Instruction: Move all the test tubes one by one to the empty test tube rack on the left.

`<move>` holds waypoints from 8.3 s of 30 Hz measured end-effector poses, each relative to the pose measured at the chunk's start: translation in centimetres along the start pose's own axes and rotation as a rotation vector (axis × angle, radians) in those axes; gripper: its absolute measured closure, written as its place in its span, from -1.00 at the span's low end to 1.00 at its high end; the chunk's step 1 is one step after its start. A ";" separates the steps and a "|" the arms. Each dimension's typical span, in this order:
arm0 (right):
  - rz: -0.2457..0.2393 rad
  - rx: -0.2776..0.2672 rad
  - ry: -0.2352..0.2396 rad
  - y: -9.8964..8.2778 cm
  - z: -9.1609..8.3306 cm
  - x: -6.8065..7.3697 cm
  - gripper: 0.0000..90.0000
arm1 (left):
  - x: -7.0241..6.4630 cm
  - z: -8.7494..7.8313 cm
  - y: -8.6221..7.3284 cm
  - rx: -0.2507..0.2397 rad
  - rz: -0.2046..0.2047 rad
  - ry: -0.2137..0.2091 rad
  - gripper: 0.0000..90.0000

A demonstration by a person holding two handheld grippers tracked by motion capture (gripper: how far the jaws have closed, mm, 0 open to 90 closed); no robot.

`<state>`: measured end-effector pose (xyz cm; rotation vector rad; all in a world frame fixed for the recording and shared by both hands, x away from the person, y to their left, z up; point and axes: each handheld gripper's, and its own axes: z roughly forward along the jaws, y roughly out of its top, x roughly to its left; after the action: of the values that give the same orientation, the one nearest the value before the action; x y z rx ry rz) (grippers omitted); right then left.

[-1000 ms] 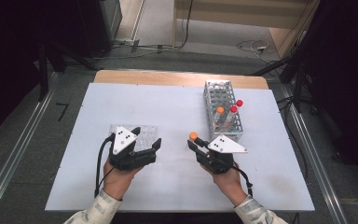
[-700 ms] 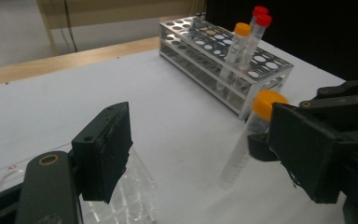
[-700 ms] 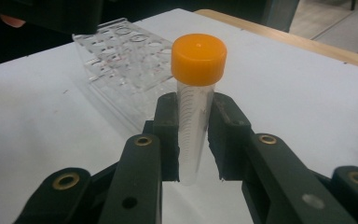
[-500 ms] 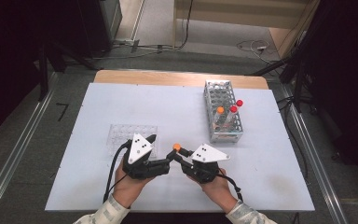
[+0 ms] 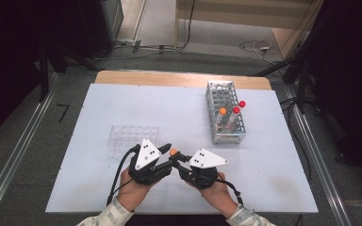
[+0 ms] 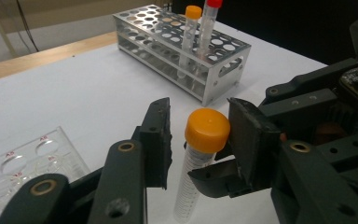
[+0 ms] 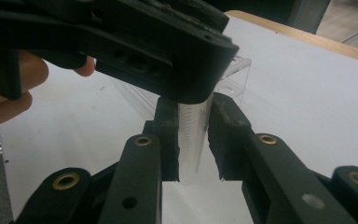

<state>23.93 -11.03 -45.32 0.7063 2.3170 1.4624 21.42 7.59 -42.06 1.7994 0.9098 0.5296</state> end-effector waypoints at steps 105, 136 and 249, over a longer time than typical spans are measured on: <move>0.130 0.057 -0.212 -3.5 -6.2 -8.8 -0.33 | 8.5 -3.2 -1.5 -0.049 -0.188 0.269 -0.15; 0.213 -0.002 -0.405 -1.1 -4.4 -13.9 -0.11 | 9.9 -3.7 -1.8 -0.067 -0.276 0.289 -0.87; -0.033 0.073 0.043 0.4 1.2 0.1 0.59 | 1.2 -1.4 -1.1 -0.012 -0.040 -0.034 0.04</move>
<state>24.51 -9.95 -45.51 0.6591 2.4140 1.3986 20.81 9.61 -42.56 1.7702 0.9158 0.4772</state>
